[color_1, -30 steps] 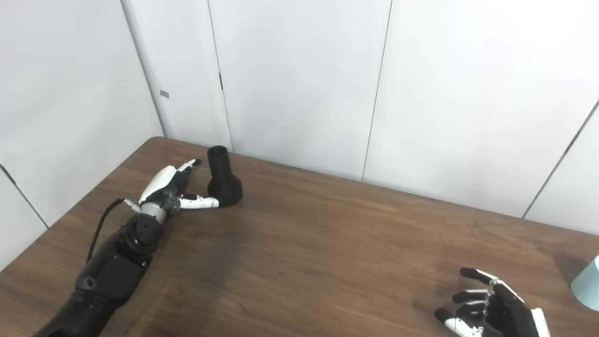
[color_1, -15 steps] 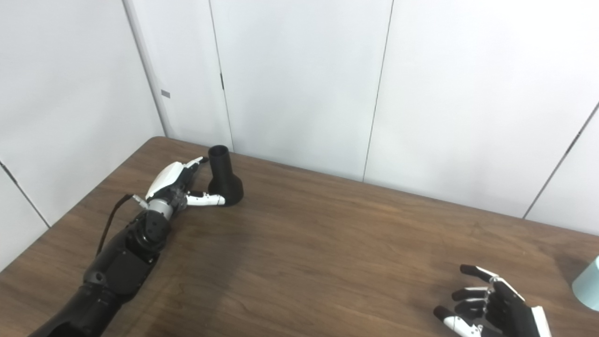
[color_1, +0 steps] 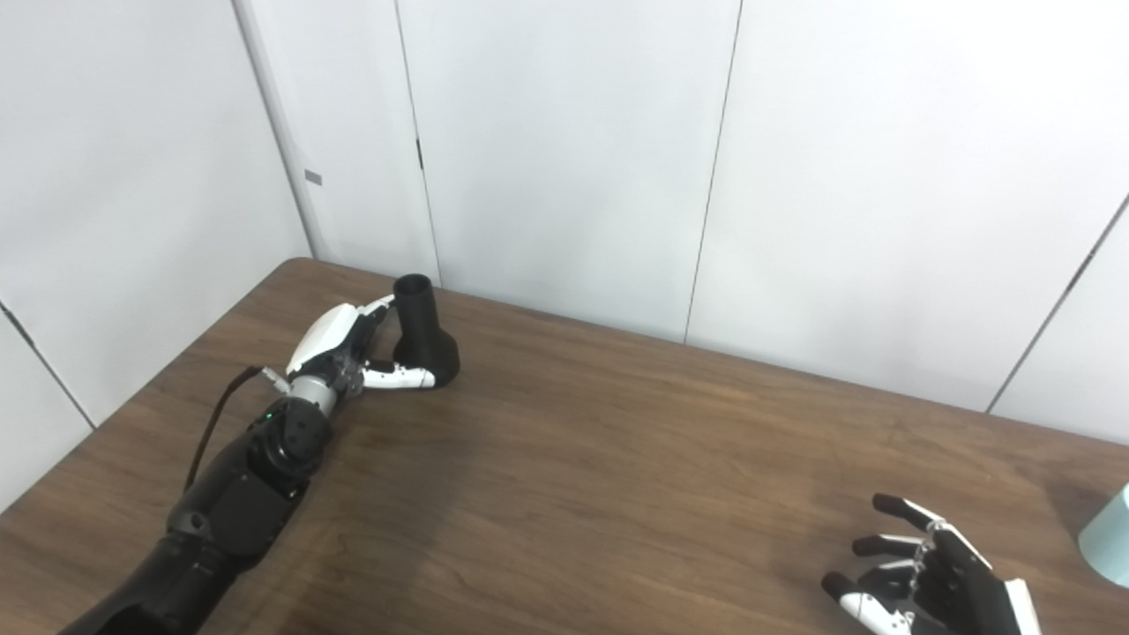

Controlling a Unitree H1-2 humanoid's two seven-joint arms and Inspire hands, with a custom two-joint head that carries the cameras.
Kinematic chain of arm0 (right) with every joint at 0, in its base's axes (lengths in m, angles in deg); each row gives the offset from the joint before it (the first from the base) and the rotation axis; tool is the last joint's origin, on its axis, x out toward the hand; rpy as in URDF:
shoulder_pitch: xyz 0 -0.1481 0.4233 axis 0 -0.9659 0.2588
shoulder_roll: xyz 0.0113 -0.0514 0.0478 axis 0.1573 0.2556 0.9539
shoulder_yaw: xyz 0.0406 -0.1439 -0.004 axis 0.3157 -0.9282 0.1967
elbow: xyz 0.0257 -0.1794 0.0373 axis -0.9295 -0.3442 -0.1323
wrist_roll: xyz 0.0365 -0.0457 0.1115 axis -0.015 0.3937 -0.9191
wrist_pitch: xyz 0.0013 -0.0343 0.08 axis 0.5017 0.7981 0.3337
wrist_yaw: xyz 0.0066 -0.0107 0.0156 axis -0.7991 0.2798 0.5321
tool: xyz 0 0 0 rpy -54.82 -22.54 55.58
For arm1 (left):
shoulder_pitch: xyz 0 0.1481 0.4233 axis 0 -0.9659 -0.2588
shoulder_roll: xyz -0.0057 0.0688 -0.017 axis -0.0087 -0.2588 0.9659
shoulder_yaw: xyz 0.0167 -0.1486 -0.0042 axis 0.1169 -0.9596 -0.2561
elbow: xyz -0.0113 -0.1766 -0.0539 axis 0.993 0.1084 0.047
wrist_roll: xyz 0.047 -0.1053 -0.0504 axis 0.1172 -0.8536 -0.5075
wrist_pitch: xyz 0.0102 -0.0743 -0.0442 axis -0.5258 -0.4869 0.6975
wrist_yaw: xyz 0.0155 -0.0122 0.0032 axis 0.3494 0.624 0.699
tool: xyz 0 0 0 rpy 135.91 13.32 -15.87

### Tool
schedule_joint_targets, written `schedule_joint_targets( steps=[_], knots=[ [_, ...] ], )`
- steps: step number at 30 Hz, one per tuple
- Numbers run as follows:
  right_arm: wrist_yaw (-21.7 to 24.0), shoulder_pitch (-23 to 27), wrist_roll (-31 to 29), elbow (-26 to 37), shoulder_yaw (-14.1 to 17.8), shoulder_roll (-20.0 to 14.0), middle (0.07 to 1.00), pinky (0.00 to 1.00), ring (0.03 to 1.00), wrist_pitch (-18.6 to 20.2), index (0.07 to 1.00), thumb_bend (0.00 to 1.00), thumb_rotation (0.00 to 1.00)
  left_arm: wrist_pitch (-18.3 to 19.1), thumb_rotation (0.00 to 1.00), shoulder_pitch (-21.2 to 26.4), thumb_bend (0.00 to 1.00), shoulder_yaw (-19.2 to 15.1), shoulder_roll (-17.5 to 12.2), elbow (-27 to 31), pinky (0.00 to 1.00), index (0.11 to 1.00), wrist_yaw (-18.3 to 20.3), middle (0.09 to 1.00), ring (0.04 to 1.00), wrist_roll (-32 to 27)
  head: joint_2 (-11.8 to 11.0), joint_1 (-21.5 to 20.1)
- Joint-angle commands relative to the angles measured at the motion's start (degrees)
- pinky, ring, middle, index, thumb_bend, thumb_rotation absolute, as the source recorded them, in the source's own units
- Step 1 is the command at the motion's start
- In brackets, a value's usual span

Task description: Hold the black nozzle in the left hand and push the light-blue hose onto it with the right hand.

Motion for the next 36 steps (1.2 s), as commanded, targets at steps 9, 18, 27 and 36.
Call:
schedule_joint_targets(
  steps=[9, 18, 27, 36],
  knots=[
    [0.3, 0.9, -0.4, 1.7, 0.3, -0.7, 0.545, 0.36, 0.415, -1.5, 0.727, 0.51, 0.00, 0.6, 0.43, 0.9, 1.00, 2.3, 1.6, -3.1, 0.87, 0.921, 1.2, 0.942, 0.961, -0.5, 0.5, -0.1],
    [0.7, 0.9, -0.8, 1.2, 0.6, -1.0, 0.546, 0.34, 0.415, -2.3, 0.727, 0.51, 0.00, -0.6, 0.38, 0.8, 0.96, 6.0, 1.1, -5.0, 0.86, 0.867, 2.0, 0.878, 0.903, 2.0, 1.0, -0.3],
    [0.5, 0.8, -0.6, 1.9, 0.6, -0.8, 0.546, 0.33, 0.413, -1.5, 0.723, 0.51, 0.00, -2.3, 0.26, 1.5, 0.88, 9.4, 0.9, -8.2, 0.79, 0.781, 1.3, 0.786, 0.796, 4.6, 1.4, -0.3],
    [0.5, 0.8, -0.8, 2.4, 0.9, -0.7, 0.543, 0.34, 0.413, 0.2, 0.726, 0.51, 0.00, -6.9, 0.00, 2.3, 0.53, 13.7, 0.7, -14.9, 0.21, 0.495, -2.7, 0.449, 0.294, 9.0, 1.7, -0.2]
  ],
)
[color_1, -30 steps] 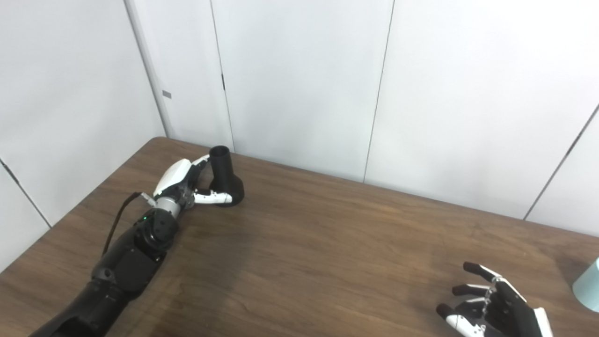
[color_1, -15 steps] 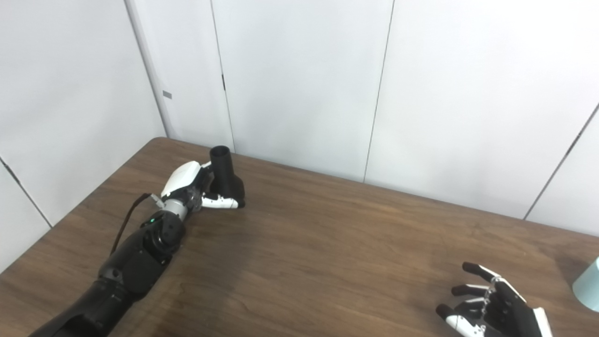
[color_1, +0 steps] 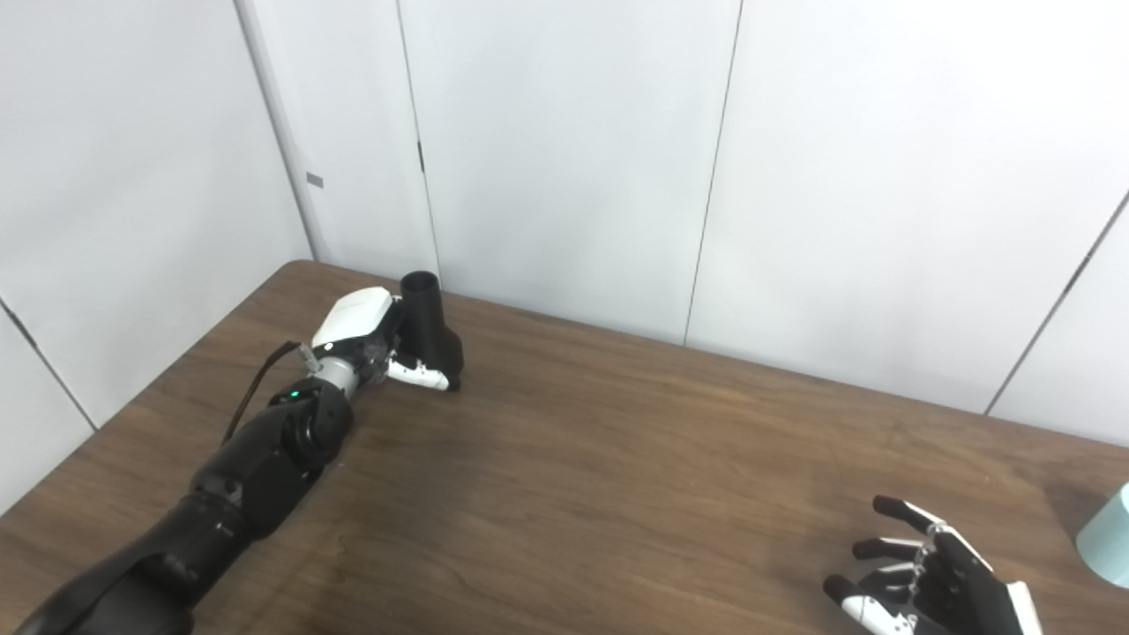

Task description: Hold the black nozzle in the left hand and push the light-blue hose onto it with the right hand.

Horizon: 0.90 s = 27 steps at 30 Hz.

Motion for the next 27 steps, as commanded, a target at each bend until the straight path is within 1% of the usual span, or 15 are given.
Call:
schedule_joint_targets(
  steps=[1, 3, 4, 6, 9, 10, 11, 13, 14, 16, 18, 21, 23, 24, 27],
  knots=[
    [-0.3, 1.0, -0.1, 2.2, 0.5, -0.5, 0.544, 0.34, 0.414, -0.4, 0.726, 0.51, 0.00, -0.9, 0.00, -4.1, 0.53, 2.2, 2.7, -3.4, 0.20, 0.490, 2.5, 0.462, 0.285, -0.2, 0.1, 0.0],
    [-0.2, 1.0, -0.2, 2.0, 0.5, -0.6, 0.544, 0.35, 0.414, -0.6, 0.726, 0.51, 0.00, -1.7, 0.00, -4.2, 0.53, 2.2, 2.9, -4.4, 0.16, 0.486, 0.9, 0.470, 0.234, -0.2, 0.2, 0.0],
    [-0.1, 1.0, -0.5, 1.9, 0.6, -0.5, 0.544, 0.35, 0.415, -0.7, 0.728, 0.51, 0.00, -1.8, 0.00, -4.3, 0.52, 2.3, 3.0, -4.6, 0.18, 0.493, 0.4, 0.439, 0.258, -0.3, 0.2, 0.0],
    [0.1, 1.1, -0.8, 1.8, 0.7, -0.5, 0.543, 0.36, 0.416, -0.7, 0.731, 0.51, 0.00, -2.4, 0.00, -4.2, 0.52, 2.2, 3.1, -5.4, 0.20, 0.501, -0.6, 0.421, 0.294, -0.3, 0.3, 0.1],
    [0.0, 1.2, -0.8, 1.7, 0.6, -0.4, 0.543, 0.37, 0.418, -1.0, 0.731, 0.51, 0.00, -2.9, 0.00, -4.5, 0.52, 2.0, 3.3, -5.7, 0.20, 0.505, -1.5, 0.412, 0.294, -0.7, 0.3, 0.1],
    [0.0, 1.2, -0.9, 1.6, 0.6, -0.4, 0.543, 0.37, 0.418, -1.2, 0.731, 0.51, 0.00, -2.9, 0.00, -4.5, 0.52, 2.1, 3.4, -5.6, 0.20, 0.496, -1.6, 0.442, 0.284, -0.7, 0.3, 0.1],
    [0.0, 1.3, -0.9, 1.5, 0.6, -0.4, 0.543, 0.36, 0.417, -1.3, 0.731, 0.51, 0.00, -3.0, 0.00, -4.6, 0.52, 2.1, 3.4, -5.7, 0.20, 0.502, -1.8, 0.422, 0.287, -0.8, 0.3, 0.0],
    [-0.2, 1.4, -0.7, 1.3, 0.6, -0.3, 0.544, 0.36, 0.416, -1.3, 0.730, 0.51, 0.00, -3.7, 0.00, -4.9, 0.53, 2.2, 3.5, -5.6, 0.16, 0.490, -2.4, 0.459, 0.236, -1.0, 0.4, -0.2],
    [-0.2, 1.4, -0.7, 1.3, 0.6, -0.2, 0.543, 0.36, 0.415, -1.1, 0.730, 0.51, 0.00, -4.3, 0.00, -5.0, 0.53, 2.3, 3.5, -5.7, 0.18, 0.487, -2.7, 0.468, 0.260, -1.1, 0.5, -0.3],
    [-0.1, 1.5, -1.0, 1.1, 0.6, -0.1, 0.543, 0.36, 0.416, -0.9, 0.732, 0.51, 0.00, -5.7, 0.00, -5.3, 0.52, 2.9, 3.5, -5.6, 0.21, 0.502, -3.4, 0.424, 0.295, -0.7, 0.7, -1.3],
    [0.0, 1.5, -0.9, 0.7, 0.4, -0.2, 0.542, 0.37, 0.415, -1.4, 0.736, 0.51, 0.00, -6.2, 0.00, -5.8, 0.52, 4.6, 3.1, -4.4, 0.24, 0.506, -3.7, 0.414, 0.332, 1.3, 0.9, -2.3],
    [0.2, 1.6, -1.1, -1.3, 0.4, -0.5, 0.543, 0.37, 0.415, -3.9, 0.742, 0.51, 0.00, -6.0, 0.00, -7.0, 0.53, 6.9, 3.3, -0.9, 0.30, 0.499, -3.5, 0.445, 0.419, 3.2, 1.2, -4.0],
    [0.1, 1.7, -1.0, -2.8, 0.4, -0.6, 0.543, 0.36, 0.414, -6.0, 0.744, 0.52, 0.00, -6.2, 0.00, -8.1, 0.53, 7.6, 3.9, 1.9, 0.32, 0.499, -3.0, 0.434, 0.428, 2.8, 1.3, -4.8],
    [0.1, 1.8, -0.9, -3.7, 0.3, -0.7, 0.543, 0.35, 0.414, -7.3, 0.739, 0.52, 0.00, -6.3, 0.00, -8.7, 0.53, 7.8, 4.4, 3.4, 0.34, 0.497, -2.5, 0.440, 0.437, 2.3, 1.6, -6.0],
    [0.1, 2.2, -0.6, -7.2, 0.2, -1.1, 0.545, 0.34, 0.414, -11.7, 0.724, 0.52, 0.00, -7.8, 0.00, -10.5, 0.53, 9.2, 6.1, 9.7, 0.29, 0.499, -1.2, 0.436, 0.407, 1.5, 1.9, -8.0]
  ],
)
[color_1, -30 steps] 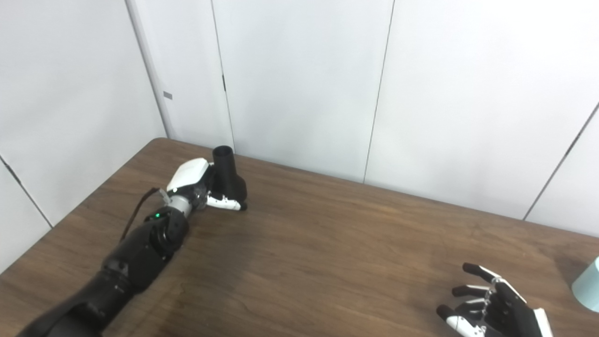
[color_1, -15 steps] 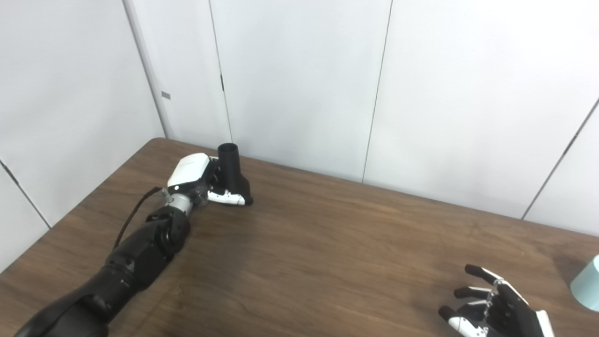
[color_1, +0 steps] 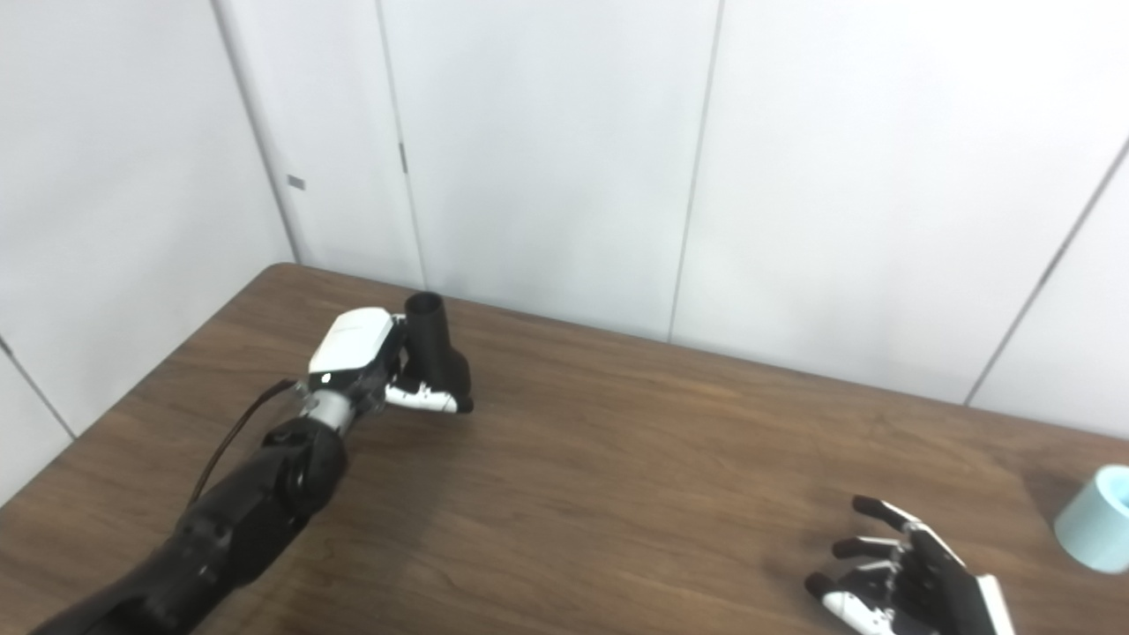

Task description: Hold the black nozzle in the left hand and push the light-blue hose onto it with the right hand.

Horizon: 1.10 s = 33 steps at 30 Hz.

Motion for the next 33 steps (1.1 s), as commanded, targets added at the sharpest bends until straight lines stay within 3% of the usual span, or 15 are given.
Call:
schedule_joint_targets(
  steps=[1, 6, 10, 12, 15, 16, 18, 22, 24, 26, 29, 31, 33],
  knots=[
    [-0.2, 2.0, -0.3, -0.7, 0.2, -0.9, 0.545, 0.34, 0.414, -4.9, 0.723, 0.52, 0.00, -3.4, 0.00, -4.1, 0.53, 5.0, 5.5, 3.1, 0.29, 0.499, 6.9, 0.435, 0.408, -0.5, 0.4, -1.7],
    [-0.2, 3.1, -0.5, -6.3, 0.3, -1.0, 0.546, 0.34, 0.416, -10.5, 0.708, 0.52, 0.00, -6.7, 0.00, -4.7, 0.52, 9.3, 7.3, 8.9, 0.26, 0.501, 5.6, 0.414, 0.364, 2.6, 0.9, -5.4],
    [-0.6, 4.0, -0.5, -8.7, 0.5, -0.8, 0.539, 0.35, 0.418, -13.5, 0.698, 0.52, 0.00, -7.1, 0.00, -4.6, 0.52, 11.1, 9.1, 10.8, 0.24, 0.504, 7.6, 0.403, 0.346, 3.1, 1.5, -8.9],
    [-1.3, 4.6, 0.1, -8.6, 0.6, -0.7, 0.540, 0.35, 0.419, -13.8, 0.696, 0.52, 0.00, -7.1, 0.00, -4.6, 0.53, 11.6, 10.1, 11.0, 0.21, 0.486, 8.6, 0.457, 0.328, 3.1, 1.7, -10.6],
    [-2.2, 5.3, 1.4, -6.2, 1.0, -0.9, 0.532, 0.38, 0.424, -12.8, 0.688, 0.52, 0.00, -8.5, 0.00, -4.8, 0.52, 12.3, 11.7, 10.2, 0.22, 0.501, 8.8, 0.403, 0.337, 3.3, 1.8, -14.2],
    [-2.2, 5.5, 1.3, -5.2, 1.2, -1.1, 0.530, 0.40, 0.427, -12.4, 0.681, 0.52, 0.00, -9.2, 0.00, -4.9, 0.52, 12.7, 12.1, 10.0, 0.23, 0.491, 8.6, 0.437, 0.342, 3.5, 1.9, -15.1],
    [-1.9, 5.9, 1.3, -2.7, 1.7, -2.0, 0.537, 0.40, 0.427, -11.6, 0.675, 0.52, 0.00, -10.5, 0.00, -5.0, 0.52, 13.6, 13.1, 9.4, 0.26, 0.504, 7.9, 0.407, 0.364, 4.0, 1.9, -17.1],
    [-0.2, 6.5, 2.9, 5.2, 3.2, -6.5, 0.542, 0.40, 0.423, -6.1, 0.690, 0.52, 0.00, -14.2, 0.00, -5.0, 0.53, 16.4, 14.4, 7.3, 0.28, 0.484, 6.3, 0.465, 0.384, 6.7, 1.8, -21.7],
    [0.9, 6.9, 3.0, 8.0, 4.4, -9.5, 0.544, 0.45, 0.423, -3.2, 0.698, 0.52, 0.00, -16.1, 0.00, -4.8, 0.52, 17.8, 14.5, 5.9, 0.29, 0.506, 5.4, 0.417, 0.390, 8.4, 1.6, -24.3],
    [1.7, 7.5, 3.0, 10.0, 5.9, -12.6, 0.677, 0.53, 0.546, -1.2, 0.727, 0.67, 0.02, -17.4, 0.00, -4.7, 0.52, 18.5, 14.4, 4.7, 0.27, 0.510, 4.8, 0.403, 0.366, 9.6, 1.4, -26.1],
    [2.9, 8.9, 4.1, 13.3, 7.7, -17.1, 0.745, 0.53, 0.609, 1.7, 0.736, 0.75, 0.09, -18.8, 0.00, -4.8, 0.52, 18.7, 14.2, 3.6, 0.27, 0.510, 4.2, 0.397, 0.356, 10.7, 1.0, -30.4],
    [3.9, 11.2, 6.5, 18.6, 8.8, -20.5, 0.779, 0.51, 0.647, 9.3, 0.741, 0.77, 0.12, -19.5, 0.00, -5.1, 0.52, 18.4, 13.8, 3.2, 0.27, 0.512, 4.2, 0.400, 0.356, 11.3, 0.8, -34.7],
    [4.3, 13.7, 8.2, 22.1, 9.9, -22.7, 0.795, 0.51, 0.672, 16.1, 0.751, 0.76, 0.06, -20.4, 0.00, -5.1, 0.52, 18.0, 13.3, 2.5, 0.27, 0.511, 3.9, 0.402, 0.360, 11.5, 0.2, -37.9]
  ],
)
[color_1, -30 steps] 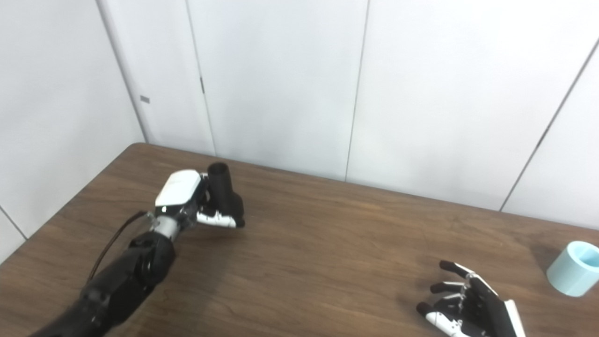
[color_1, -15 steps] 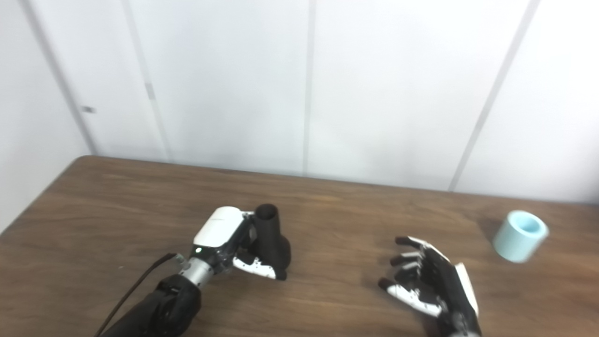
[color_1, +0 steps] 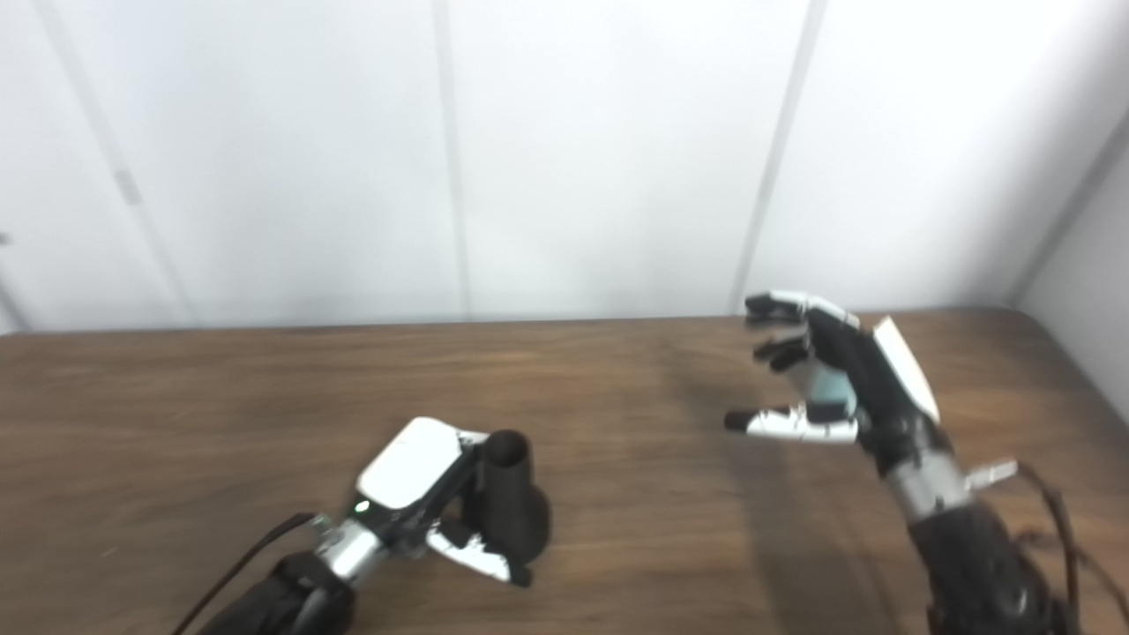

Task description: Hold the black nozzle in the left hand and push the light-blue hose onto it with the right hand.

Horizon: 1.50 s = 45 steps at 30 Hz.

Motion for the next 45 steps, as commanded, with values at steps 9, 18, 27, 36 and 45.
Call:
schedule_joint_targets(
  steps=[9, 18, 27, 36, 45],
  knots=[
    [5.4, 10.1, 9.4, -8.6, 5.8, -9.1, 0.912, 0.75, 0.874, 7.0, 0.830, 0.84, 0.21, -2.1, 0.00, -4.4, 0.52, 0.0, -1.6, -6.2, 0.30, 0.506, 3.0, 0.397, 0.399, 0.7, -2.0, -7.8],
    [5.4, 11.1, 7.0, -17.1, 5.9, -11.6, 0.931, 0.79, 0.908, 6.3, 0.869, 0.85, 0.16, -3.5, 0.00, -5.1, 0.52, -1.7, -1.9, -5.8, 0.32, 0.513, 4.1, 0.403, 0.420, 0.5, -2.3, -8.3],
    [8.0, 10.2, 1.0, -23.7, 4.6, -12.0, 0.944, 0.80, 0.890, 4.6, 0.938, 0.83, 0.14, -3.7, 0.00, -5.9, 0.52, -2.1, -2.1, -4.9, 0.31, 0.510, 4.7, 0.401, 0.409, 1.0, -2.1, -7.9],
    [7.9, 9.9, -3.4, -32.1, 2.2, -10.9, 0.960, 0.81, 0.895, -0.1, 0.967, 0.85, 0.14, -3.6, 0.00, -6.1, 0.52, -2.4, -1.8, -4.9, 0.31, 0.509, 5.2, 0.400, 0.420, 0.7, -1.7, -7.3],
    [6.5, 10.4, -2.8, -39.2, -1.2, -9.9, 0.951, 0.85, 0.919, -4.5, 0.984, 0.79, 0.12, -3.5, 0.00, -6.5, 0.52, -2.4, -2.1, -4.1, 0.31, 0.512, 5.8, 0.403, 0.416, 0.9, -1.0, -6.6]
  ],
)
